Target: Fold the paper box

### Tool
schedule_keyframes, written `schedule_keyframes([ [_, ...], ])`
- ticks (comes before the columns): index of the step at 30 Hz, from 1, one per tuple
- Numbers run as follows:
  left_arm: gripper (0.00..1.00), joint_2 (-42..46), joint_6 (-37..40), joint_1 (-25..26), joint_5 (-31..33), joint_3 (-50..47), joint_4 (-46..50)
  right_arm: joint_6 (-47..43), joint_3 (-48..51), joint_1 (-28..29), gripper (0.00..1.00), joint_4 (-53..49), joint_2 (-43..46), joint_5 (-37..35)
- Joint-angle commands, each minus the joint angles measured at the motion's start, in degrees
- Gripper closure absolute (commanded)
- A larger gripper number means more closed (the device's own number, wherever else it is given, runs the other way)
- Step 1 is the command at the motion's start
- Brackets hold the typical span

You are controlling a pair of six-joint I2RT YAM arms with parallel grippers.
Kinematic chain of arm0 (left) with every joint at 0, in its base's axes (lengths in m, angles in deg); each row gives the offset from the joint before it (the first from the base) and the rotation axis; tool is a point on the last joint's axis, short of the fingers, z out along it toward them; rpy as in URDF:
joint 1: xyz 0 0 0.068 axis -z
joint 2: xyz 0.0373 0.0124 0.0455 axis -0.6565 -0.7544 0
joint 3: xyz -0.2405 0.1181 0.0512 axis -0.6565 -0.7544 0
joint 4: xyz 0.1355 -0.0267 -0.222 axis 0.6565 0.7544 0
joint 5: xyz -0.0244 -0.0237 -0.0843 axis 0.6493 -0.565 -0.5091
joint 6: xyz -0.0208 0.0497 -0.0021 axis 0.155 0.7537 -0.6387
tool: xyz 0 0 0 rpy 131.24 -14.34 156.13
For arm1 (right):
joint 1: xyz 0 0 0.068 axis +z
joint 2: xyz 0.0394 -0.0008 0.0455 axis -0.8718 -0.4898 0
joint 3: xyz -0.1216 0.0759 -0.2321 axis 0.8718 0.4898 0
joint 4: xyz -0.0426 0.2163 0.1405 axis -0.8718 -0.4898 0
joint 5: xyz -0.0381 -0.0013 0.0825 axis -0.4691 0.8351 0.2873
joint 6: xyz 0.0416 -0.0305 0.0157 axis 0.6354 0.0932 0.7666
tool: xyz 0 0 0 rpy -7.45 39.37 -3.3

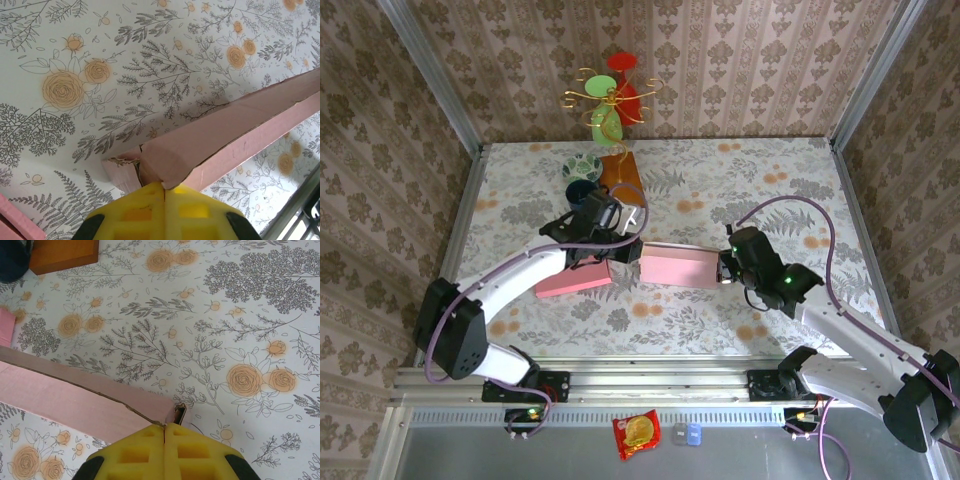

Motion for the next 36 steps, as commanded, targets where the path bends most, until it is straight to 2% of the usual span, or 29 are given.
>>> schedule_keyframes([
  [1,1.00,1.5,1.9,1.1,1.1,-1.9,0.6,0.9,1.3,0.6,1.00,-1.2,1.2,-0.3],
  [11,1.00,1.3,7.1,0.6,3.3,-0.3,6.7,1.3,1.5,0.8,1.00,-1.1,1.4,-1.0],
  [22,1.00,1.4,6.6,1.1,4.0,-2.0,5.4,2.6,1.2,1.4,1.00,-2.4,1.9,-1.0],
  [25,1.00,1.4,6.3,1.1,4.2,-2.1,5.2,6.9,-0.2,1.4,0.84,-5.4,3.6,-1.2],
  [27,1.00,1.4,6.1,1.3,4.1,-2.2,5.1,13.7,-2.0,1.3,0.71,-9.1,5.5,-1.5],
  [30,1.00,1.4,6.0,1.4,4.0,-2.3,4.9,30.8,-3.5,0.9,0.49,-12.9,8.8,-1.9],
  [33,1.00,1.5,5.7,1.6,4.0,-2.5,4.7,51.9,-0.6,0.5,0.42,-9.6,12.6,0.3],
  [36,1.00,1.4,5.7,1.7,4.0,-2.6,4.6,67.0,2.1,0.0,0.38,-5.0,14.5,0.3],
])
